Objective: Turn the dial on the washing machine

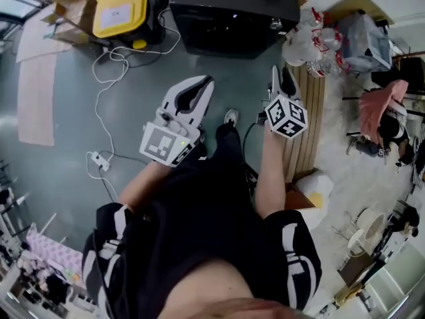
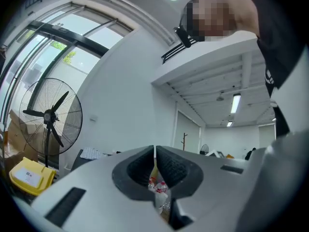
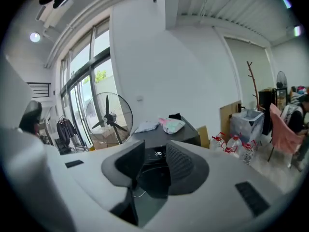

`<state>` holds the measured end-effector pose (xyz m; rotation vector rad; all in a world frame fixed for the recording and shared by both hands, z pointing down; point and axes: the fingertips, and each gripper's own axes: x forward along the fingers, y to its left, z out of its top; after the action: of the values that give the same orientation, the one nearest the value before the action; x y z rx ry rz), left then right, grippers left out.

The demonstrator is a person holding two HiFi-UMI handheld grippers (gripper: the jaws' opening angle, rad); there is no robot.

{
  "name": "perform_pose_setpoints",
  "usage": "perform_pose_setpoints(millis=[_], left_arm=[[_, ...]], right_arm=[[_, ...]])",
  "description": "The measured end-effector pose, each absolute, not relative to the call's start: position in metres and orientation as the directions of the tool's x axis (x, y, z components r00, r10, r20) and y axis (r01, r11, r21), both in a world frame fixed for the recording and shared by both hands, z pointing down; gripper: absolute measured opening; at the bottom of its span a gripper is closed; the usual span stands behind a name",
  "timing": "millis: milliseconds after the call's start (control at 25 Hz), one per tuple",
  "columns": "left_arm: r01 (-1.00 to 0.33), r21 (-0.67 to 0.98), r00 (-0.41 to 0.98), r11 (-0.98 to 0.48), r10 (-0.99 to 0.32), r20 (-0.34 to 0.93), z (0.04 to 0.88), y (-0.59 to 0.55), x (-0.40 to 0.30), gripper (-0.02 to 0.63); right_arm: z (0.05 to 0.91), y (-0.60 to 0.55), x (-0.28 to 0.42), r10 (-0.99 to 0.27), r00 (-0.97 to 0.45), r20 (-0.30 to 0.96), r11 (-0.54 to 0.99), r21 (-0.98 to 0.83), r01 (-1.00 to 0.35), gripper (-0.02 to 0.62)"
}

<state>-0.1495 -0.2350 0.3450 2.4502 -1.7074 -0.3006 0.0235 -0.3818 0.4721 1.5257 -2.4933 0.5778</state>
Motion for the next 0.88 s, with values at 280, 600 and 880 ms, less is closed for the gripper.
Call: perform_pose_setpoints(millis=[280,600,880], left_arm=[[-0.9,0.239,0.352,-0.365,-0.931,-0.097,0.309,-0.147,-0.137,0.032],[-0.899,0.242,0.348,-0.366,-0.931,-0.114,0.303,-0.108,-0.082,0.032],[-0.905,0.224,0.343,-0.361,-0.932,-0.119,0.299,-0.097,-0.062,0.032]], right_arm=[[0.367,-0.234,0.028,-0.827,-0.517,0.221,0.477,-0.21,-0.853,0.083],[0.342,-0.15,0.072,-0.831,-0.527,0.178,0.499,-0.179,-0.848,0.029],[0.34,-0.137,0.089,-0.822,-0.546,0.165,0.515,-0.194,-0.835,0.025]])
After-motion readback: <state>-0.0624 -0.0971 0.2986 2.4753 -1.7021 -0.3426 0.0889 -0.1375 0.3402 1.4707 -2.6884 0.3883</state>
